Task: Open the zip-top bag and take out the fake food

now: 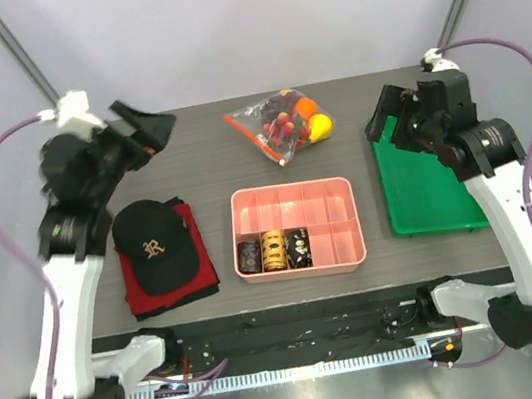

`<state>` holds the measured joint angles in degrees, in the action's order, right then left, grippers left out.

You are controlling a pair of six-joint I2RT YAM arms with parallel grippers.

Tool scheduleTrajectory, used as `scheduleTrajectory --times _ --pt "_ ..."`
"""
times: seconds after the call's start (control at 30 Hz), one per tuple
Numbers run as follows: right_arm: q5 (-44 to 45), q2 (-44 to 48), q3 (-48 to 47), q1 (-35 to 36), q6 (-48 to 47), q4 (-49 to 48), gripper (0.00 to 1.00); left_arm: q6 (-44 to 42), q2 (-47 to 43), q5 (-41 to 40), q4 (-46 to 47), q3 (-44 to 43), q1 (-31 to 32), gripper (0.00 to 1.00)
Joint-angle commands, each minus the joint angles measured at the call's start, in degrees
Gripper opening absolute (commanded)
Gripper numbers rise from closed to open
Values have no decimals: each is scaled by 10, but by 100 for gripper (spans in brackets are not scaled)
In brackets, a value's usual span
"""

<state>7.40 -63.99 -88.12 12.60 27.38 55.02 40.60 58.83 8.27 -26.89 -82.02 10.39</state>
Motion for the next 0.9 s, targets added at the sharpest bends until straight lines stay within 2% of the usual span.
scheduleTrajectory --times 0.0,0.07,0.2,0.27,0.43,0.5,0.57,0.73,0.77,0.83,0.87 --pt "-9 -17 -22 0 -23 105 100 61 141 83 -12 20 18 89" --pt "-21 -29 -26 0 -29 115 100 79 188 80 2 15 36 86" --pt "-40 -47 -27 -1 -37 114 99 93 311 27 -7 -61 76 81" --pt "-42 -52 -28 0 -42 111 100 126 385 -8 -7 -90 84 81" --pt "-57 -61 -27 0 -52 105 100 182 523 -33 61 -180 103 71" --pt "-63 -62 -28 -1 -54 101 100 193 588 -46 59 -214 106 65" --pt "-67 -62 -28 -1 -55 94 100 204 640 -56 55 -250 108 64" --pt "-66 -59 -18 -1 -58 81 100 246 709 -70 98 -284 111 57" --pt "-66 -58 -14 0 -58 74 100 246 723 -71 80 -297 110 51" --pt "-66 -61 -6 0 -58 69 100 246 752 -70 69 -334 110 47" --pt "-66 -61 -3 -1 -60 64 100 244 756 -69 70 -338 110 41"
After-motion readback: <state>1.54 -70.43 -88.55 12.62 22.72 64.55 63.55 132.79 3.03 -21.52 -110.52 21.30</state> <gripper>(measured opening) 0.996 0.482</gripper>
